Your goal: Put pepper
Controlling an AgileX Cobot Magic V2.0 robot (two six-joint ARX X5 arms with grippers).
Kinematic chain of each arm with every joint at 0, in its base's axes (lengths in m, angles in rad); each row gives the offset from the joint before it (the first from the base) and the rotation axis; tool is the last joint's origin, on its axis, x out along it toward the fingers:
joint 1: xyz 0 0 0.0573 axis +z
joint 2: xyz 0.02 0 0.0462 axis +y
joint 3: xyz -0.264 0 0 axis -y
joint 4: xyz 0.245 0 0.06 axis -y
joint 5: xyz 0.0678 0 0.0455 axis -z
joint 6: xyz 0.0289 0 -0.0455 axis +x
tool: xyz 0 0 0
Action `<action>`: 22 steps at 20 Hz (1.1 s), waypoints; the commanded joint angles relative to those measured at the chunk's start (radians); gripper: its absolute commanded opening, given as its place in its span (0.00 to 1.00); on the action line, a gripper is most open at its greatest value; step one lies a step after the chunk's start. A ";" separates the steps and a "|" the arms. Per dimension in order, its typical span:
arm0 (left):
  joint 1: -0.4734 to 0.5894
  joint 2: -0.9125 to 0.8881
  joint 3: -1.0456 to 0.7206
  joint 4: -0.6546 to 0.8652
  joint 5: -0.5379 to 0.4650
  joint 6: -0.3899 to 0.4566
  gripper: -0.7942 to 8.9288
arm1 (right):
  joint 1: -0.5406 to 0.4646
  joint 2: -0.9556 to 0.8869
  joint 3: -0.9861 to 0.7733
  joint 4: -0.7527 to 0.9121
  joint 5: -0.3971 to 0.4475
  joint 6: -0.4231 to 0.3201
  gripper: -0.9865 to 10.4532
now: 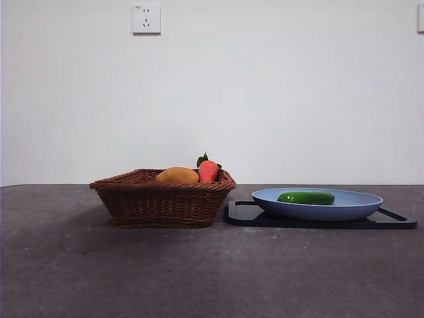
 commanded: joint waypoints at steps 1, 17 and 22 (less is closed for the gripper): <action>0.047 0.005 0.018 0.082 -0.070 0.069 0.09 | 0.002 0.006 0.014 -0.016 0.002 -0.008 0.10; 0.837 -0.652 -0.965 1.023 0.201 0.150 0.09 | 0.002 0.006 0.014 -0.016 0.002 -0.008 0.10; 0.881 -0.809 -1.253 1.054 0.202 0.044 0.09 | 0.002 0.006 0.014 -0.016 0.002 -0.008 0.10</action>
